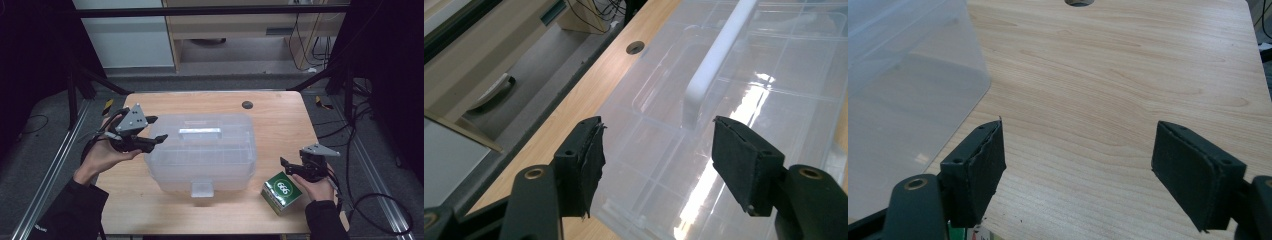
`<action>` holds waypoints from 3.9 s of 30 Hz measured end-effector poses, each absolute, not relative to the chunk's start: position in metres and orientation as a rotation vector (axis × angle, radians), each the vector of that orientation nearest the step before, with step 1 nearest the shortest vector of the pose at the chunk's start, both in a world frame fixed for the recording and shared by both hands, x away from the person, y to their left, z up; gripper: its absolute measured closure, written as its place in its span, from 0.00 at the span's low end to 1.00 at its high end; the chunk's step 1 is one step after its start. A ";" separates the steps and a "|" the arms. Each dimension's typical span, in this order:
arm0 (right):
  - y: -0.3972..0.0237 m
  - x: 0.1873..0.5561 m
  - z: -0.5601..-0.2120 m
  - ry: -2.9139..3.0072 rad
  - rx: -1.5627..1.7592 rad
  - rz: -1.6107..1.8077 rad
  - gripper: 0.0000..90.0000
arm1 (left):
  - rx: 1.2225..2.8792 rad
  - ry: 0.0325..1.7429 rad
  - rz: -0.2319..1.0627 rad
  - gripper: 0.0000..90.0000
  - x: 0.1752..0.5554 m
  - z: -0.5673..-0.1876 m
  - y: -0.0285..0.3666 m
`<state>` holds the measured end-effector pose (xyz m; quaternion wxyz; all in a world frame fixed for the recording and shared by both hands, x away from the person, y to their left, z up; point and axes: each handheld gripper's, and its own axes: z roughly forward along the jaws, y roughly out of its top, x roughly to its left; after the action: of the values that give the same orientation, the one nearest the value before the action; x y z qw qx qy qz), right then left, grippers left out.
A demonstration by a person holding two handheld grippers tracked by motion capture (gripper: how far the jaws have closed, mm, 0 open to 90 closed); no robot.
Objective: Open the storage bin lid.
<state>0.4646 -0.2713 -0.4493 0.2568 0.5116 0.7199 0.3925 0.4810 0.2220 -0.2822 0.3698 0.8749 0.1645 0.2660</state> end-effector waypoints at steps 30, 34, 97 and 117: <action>-0.269 0.465 -0.448 1.974 1.387 1.063 0.25 | 2.456 0.205 0.663 0.42 0.484 -0.281 0.163; -0.269 0.466 -0.449 1.977 1.386 1.062 0.25 | 2.473 0.181 0.669 0.43 0.485 -0.282 0.157; -0.230 0.445 -0.417 2.210 1.217 1.181 0.76 | 2.703 -0.008 0.855 0.82 0.505 -0.286 0.123; -0.225 0.440 -0.415 2.251 1.187 1.271 1.00 | 2.614 0.086 0.915 0.79 0.525 -0.272 0.127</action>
<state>0.4405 -0.2250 -0.4146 0.1479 0.4127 0.7826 0.4420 0.5252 0.1274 -0.2720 0.1842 0.9273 0.0305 0.3245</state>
